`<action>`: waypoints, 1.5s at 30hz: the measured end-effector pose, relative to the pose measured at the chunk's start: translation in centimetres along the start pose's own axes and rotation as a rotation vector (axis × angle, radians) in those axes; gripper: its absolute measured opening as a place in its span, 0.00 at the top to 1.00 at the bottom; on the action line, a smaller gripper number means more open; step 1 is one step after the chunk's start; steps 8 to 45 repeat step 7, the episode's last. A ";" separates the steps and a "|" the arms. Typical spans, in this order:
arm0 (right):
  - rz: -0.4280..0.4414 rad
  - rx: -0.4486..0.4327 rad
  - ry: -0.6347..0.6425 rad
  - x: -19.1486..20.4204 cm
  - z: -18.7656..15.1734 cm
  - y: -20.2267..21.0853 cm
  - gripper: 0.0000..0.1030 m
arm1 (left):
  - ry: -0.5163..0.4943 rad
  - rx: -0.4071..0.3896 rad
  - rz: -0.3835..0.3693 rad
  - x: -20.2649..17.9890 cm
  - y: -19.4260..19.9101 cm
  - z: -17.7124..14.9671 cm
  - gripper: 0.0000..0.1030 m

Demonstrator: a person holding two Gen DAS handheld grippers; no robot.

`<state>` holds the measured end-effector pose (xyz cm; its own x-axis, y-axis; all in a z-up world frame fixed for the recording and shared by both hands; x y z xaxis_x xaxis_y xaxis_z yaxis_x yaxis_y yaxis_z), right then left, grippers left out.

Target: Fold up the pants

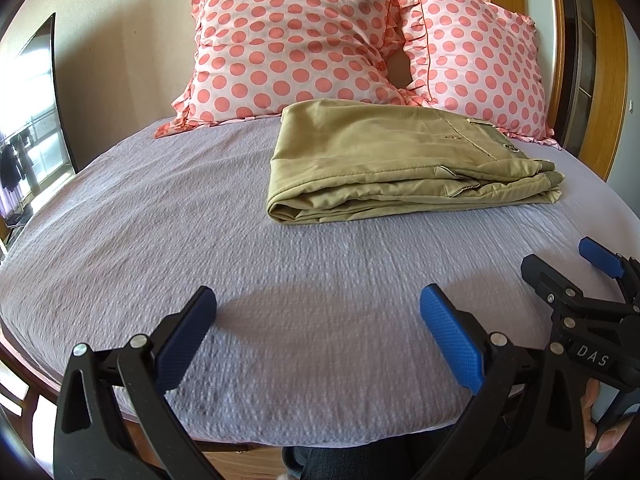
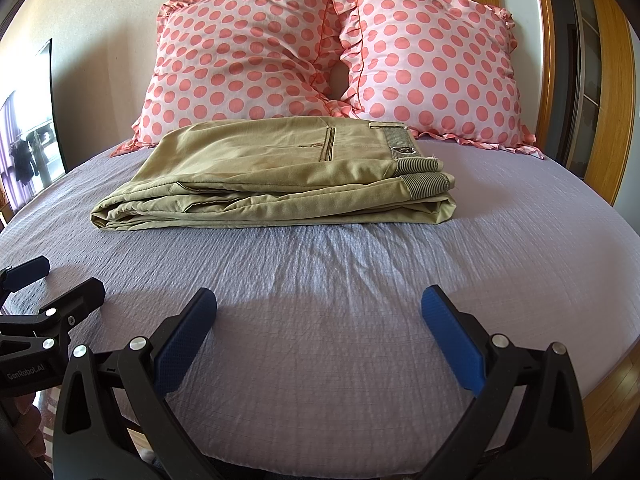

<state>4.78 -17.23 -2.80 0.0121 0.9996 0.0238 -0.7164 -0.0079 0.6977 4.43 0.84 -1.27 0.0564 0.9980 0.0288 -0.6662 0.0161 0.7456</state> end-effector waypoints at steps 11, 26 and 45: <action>0.000 0.000 0.000 0.0 0.0 0.0 0.01 | 0.000 0.000 0.000 0.0 0.0 0.0 0.02; 0.000 0.000 0.000 0.0 0.0 0.0 0.01 | 0.000 0.000 0.000 0.0 0.0 0.0 0.02; 0.000 0.000 0.000 0.0 0.0 0.0 0.01 | 0.000 0.000 0.000 0.0 0.0 0.0 0.02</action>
Point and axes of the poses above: each gripper's, at about its wrist camera, not at the fingertips, and y roughly against the way its jaws point, x to its left, z to its top, the point moved 2 cm from there along -y, roughly the way its jaws point, and after that the axes turned 10 degrees about x, right-handed, at the moved point
